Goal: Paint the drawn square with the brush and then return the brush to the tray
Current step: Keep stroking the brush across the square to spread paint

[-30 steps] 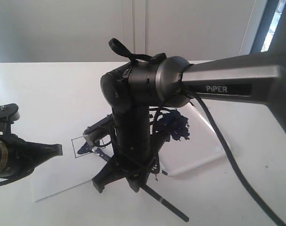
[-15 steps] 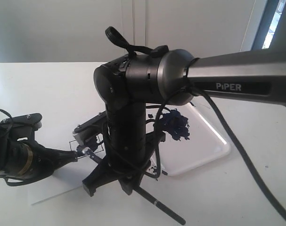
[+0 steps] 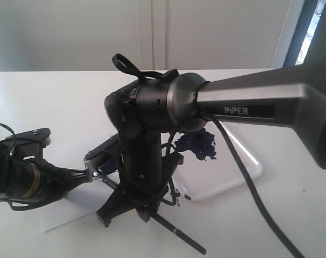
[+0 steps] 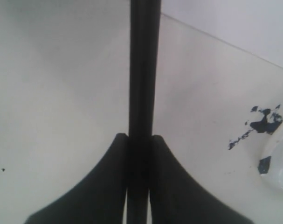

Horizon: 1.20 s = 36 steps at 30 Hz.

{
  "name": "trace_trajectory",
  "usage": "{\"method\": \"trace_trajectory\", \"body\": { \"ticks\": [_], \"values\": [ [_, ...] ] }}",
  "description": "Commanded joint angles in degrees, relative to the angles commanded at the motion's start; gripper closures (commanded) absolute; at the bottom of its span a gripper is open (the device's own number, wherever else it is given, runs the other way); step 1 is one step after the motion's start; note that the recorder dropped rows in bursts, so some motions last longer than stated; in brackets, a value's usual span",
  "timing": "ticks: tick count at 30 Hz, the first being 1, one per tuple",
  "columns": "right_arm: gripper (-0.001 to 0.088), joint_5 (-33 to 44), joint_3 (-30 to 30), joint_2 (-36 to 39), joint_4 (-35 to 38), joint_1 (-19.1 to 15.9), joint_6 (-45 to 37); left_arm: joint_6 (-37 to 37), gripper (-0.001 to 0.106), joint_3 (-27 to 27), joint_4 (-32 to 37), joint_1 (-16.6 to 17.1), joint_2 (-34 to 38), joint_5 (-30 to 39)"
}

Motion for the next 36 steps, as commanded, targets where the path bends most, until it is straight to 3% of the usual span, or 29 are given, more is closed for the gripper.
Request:
{"method": "trace_trajectory", "body": {
  "ticks": [13,23,31,36],
  "values": [
    [0.0868,0.14,-0.75,0.49,0.45,-4.45,0.73,-0.61,0.105,0.0,0.0,0.0,0.0,-1.7],
    [0.0868,-0.06,-0.75,0.49,11.41,-4.34,-3.79,-0.78,0.105,0.0,0.0,0.0,0.0,-1.69],
    [0.0868,-1.59,-0.75,0.49,11.16,-3.86,-3.79,-0.88,0.105,0.0,0.0,0.0,0.0,-2.99],
    [0.0868,-4.18,-0.75,0.49,6.58,-3.86,0.55,-1.02,0.105,0.0,0.35,0.0,0.0,-2.98]
  ]
}}
